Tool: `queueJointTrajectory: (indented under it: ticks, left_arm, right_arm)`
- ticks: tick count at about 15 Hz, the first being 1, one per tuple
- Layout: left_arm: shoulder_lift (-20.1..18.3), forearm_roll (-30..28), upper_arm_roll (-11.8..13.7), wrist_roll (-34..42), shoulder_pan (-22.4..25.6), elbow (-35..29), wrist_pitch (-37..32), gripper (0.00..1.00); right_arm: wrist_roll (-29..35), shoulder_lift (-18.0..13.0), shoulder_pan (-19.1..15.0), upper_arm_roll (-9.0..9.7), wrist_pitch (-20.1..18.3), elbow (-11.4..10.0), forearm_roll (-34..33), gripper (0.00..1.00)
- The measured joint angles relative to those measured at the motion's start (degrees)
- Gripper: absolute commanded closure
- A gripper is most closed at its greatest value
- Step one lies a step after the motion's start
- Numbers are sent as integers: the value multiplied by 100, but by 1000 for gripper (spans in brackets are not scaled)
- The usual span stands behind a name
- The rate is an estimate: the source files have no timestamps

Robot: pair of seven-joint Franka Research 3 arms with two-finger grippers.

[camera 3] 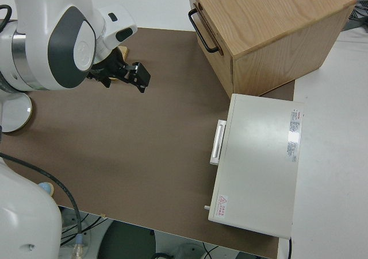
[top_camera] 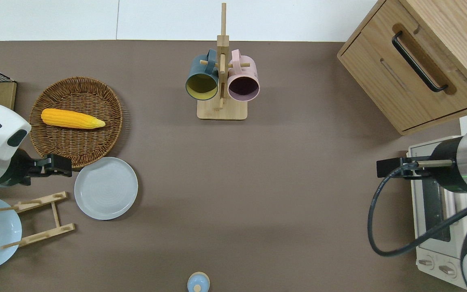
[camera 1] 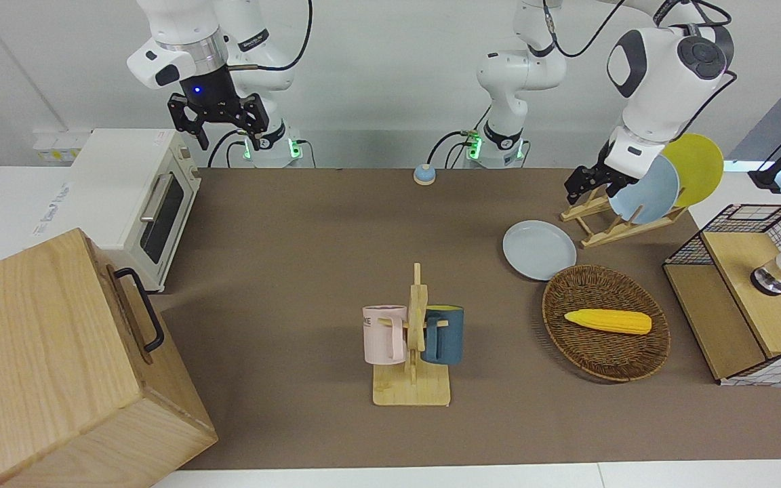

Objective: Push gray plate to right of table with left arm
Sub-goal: 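Move the left gripper down beside the gray plate's edge nearest the basket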

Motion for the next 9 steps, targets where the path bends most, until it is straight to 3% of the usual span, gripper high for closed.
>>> queueJointTrajectory:
  ticks: [5,9]
  left_arm:
    - [-296,0,62,66,11,-844,486,65]
    - [-330,0,213,219,75,-1331,993,163]
  right_arm:
    - [0,0,0,0,0,0,0,5]
    - [0,0,0,0,0,0,0,5]
